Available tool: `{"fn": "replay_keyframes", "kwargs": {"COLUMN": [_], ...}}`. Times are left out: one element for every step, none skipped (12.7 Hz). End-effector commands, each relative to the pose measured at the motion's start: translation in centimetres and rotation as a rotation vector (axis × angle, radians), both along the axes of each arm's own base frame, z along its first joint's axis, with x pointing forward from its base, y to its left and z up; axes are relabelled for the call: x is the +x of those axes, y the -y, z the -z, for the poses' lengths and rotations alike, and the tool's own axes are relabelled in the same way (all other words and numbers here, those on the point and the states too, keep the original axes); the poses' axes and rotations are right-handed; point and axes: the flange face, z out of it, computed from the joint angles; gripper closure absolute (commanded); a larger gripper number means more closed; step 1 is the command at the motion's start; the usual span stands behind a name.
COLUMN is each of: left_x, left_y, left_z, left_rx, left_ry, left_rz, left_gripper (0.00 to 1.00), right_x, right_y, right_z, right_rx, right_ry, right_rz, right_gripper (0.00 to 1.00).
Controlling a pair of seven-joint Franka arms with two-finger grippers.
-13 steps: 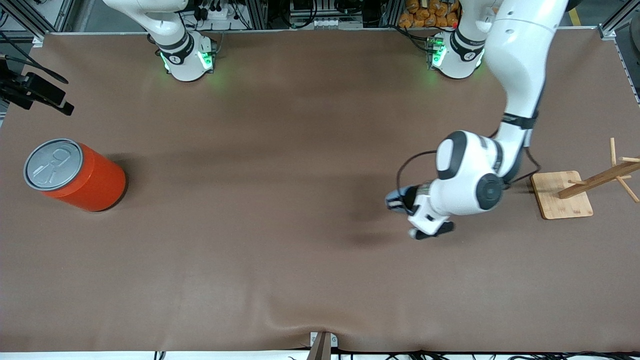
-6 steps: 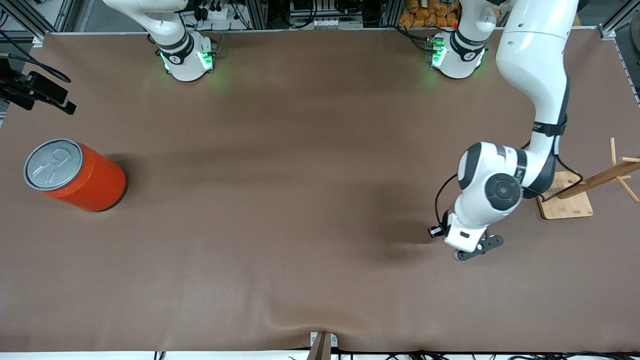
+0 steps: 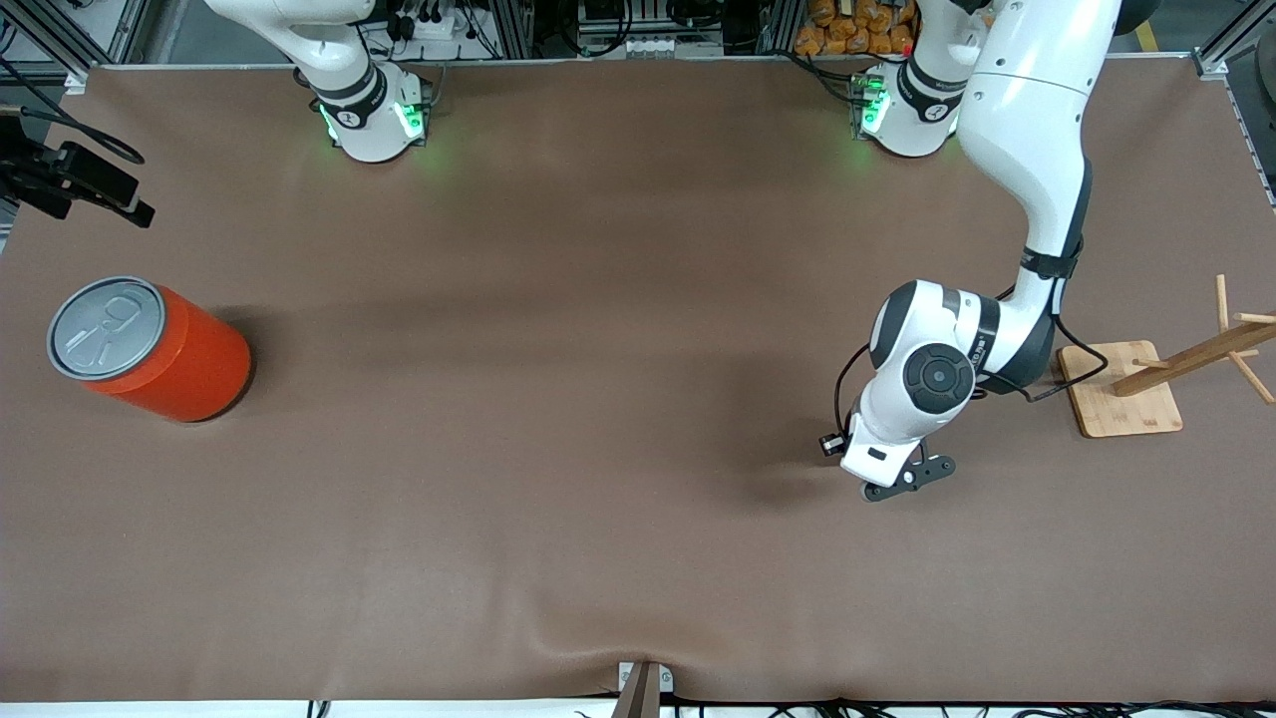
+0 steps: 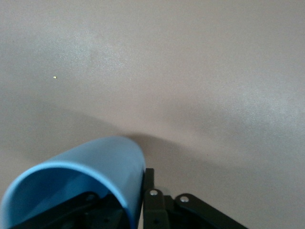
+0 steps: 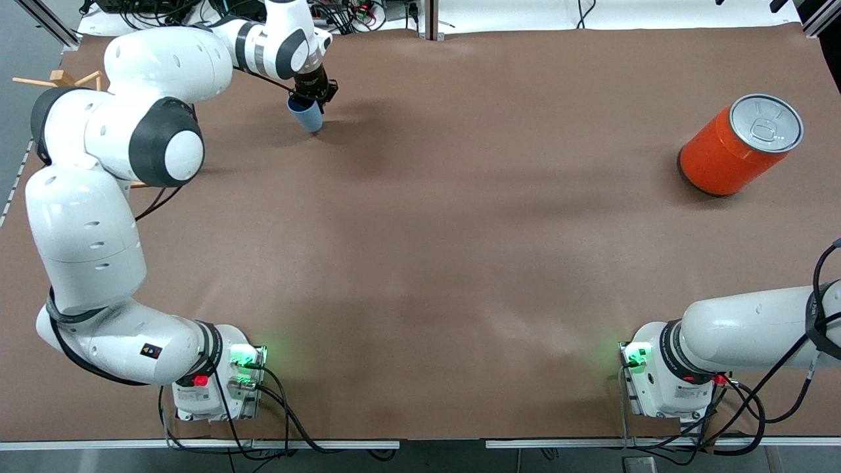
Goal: Flip cup
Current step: 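Rotate the cup opening-up with the left gripper and lower it onto the table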
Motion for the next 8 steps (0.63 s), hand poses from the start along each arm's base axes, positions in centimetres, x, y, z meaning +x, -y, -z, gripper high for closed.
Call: {"fn": "replay_keyframes", "kwargs": {"left_x": [-0.4, -0.2, -0.1, 0.0, 0.0, 0.2, 0.5, 0.8], "left_y": [0.0, -0.4, -0.7, -1.2, -1.6, -2.3, -3.7, -5.3], "left_z": [-0.4, -1.3, -2.8, -4.6, -6.6, -9.0, -11.4, -13.9], "left_rx": [0.020, 0.019, 0.020, 0.021, 0.017, 0.009, -0.001, -0.011], "left_ry": [0.006, 0.009, 0.009, 0.009, 0.022, 0.050, 0.083, 0.116], "left_rz": [-0.019, -0.016, -0.019, -0.026, -0.033, -0.044, -0.062, -0.052], "left_gripper": [0.00, 0.00, 0.00, 0.00, 0.00, 0.00, 0.00, 0.00], "right_x": [0.2, 0.2, 0.1, 0.0, 0.0, 0.0, 0.1, 0.1], "right_y": [-0.8, -1.2, -2.4, -2.9, -2.5, -2.3, -2.1, -1.1], "right_z": [-0.3, -0.4, -0.4, -0.3, -0.3, -0.3, -0.3, -0.3], "right_rx": [0.003, -0.038, -0.091, -0.106, -0.105, -0.103, -0.102, -0.096], "right_ry": [-0.004, -0.004, -0.003, -0.010, -0.011, -0.011, -0.009, -0.006], "right_rz": [-0.027, -0.041, -0.073, -0.084, -0.078, -0.079, -0.113, -0.172], "right_gripper": [0.00, 0.00, 0.00, 0.00, 0.00, 0.00, 0.00, 0.00]}}
